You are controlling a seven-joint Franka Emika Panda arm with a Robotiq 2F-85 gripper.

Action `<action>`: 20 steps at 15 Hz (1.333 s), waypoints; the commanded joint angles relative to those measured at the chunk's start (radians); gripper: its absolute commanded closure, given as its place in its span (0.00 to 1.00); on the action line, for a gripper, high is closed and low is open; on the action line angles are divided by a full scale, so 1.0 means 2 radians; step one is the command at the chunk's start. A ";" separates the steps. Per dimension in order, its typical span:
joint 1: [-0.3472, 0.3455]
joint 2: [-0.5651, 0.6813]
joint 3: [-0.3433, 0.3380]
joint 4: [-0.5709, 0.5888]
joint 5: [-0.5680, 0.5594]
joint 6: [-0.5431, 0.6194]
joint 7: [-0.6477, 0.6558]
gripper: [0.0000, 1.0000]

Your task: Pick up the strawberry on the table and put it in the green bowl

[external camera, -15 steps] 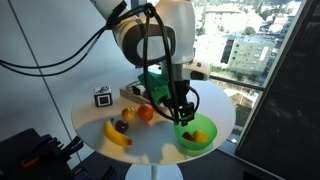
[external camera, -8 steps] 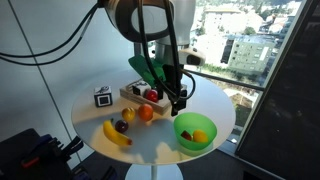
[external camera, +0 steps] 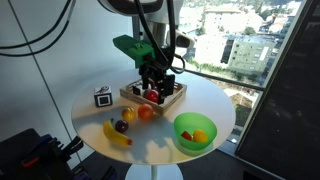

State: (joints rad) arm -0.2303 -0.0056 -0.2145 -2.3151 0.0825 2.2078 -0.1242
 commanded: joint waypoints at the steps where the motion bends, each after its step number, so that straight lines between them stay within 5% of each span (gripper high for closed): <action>1: 0.011 -0.034 0.007 -0.015 -0.012 -0.014 -0.015 0.00; 20: 0.057 -0.043 0.042 -0.047 -0.046 0.025 -0.033 0.00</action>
State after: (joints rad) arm -0.1166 -0.0916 -0.1314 -2.4102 -0.0098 2.2593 -0.1916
